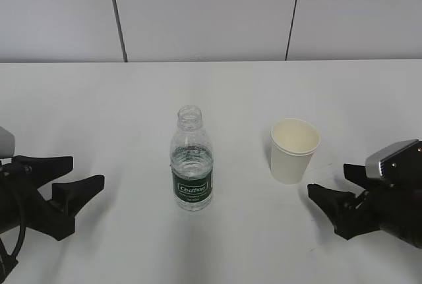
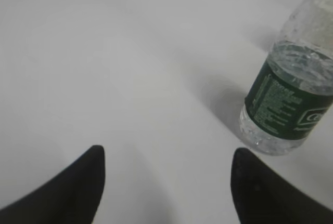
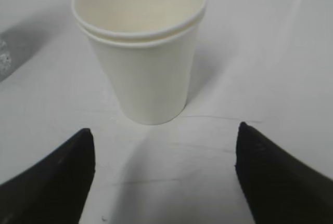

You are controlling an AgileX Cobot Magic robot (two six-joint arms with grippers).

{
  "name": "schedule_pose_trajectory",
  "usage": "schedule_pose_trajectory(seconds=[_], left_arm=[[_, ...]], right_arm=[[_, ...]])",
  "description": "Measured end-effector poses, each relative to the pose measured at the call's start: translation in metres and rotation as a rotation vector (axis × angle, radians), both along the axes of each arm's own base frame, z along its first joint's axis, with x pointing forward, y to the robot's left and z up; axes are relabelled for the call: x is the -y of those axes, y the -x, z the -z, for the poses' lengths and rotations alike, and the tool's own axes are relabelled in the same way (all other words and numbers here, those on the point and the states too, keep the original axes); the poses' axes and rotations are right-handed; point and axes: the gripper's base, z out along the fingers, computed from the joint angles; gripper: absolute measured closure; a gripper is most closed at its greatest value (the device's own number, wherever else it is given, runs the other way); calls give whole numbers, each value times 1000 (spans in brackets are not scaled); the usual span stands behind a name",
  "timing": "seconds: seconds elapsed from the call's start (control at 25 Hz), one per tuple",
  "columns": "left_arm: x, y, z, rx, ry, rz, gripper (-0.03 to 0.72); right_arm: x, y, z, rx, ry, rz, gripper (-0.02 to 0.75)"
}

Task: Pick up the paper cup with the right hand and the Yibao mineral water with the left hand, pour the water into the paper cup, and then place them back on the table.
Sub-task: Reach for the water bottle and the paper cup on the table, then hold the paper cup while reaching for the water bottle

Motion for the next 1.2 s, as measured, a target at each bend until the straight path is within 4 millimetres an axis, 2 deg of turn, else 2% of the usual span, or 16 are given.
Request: schedule_pose_trajectory(seconds=[0.64,1.2], left_arm=[[0,0,5,-19,-6,-2,220],[-1,-1,5,-20,-4,-16,220]], right_arm=[[-9,-45,15,42,-35,-106,68],[-15,-70,37,50,-33,-193,69]])
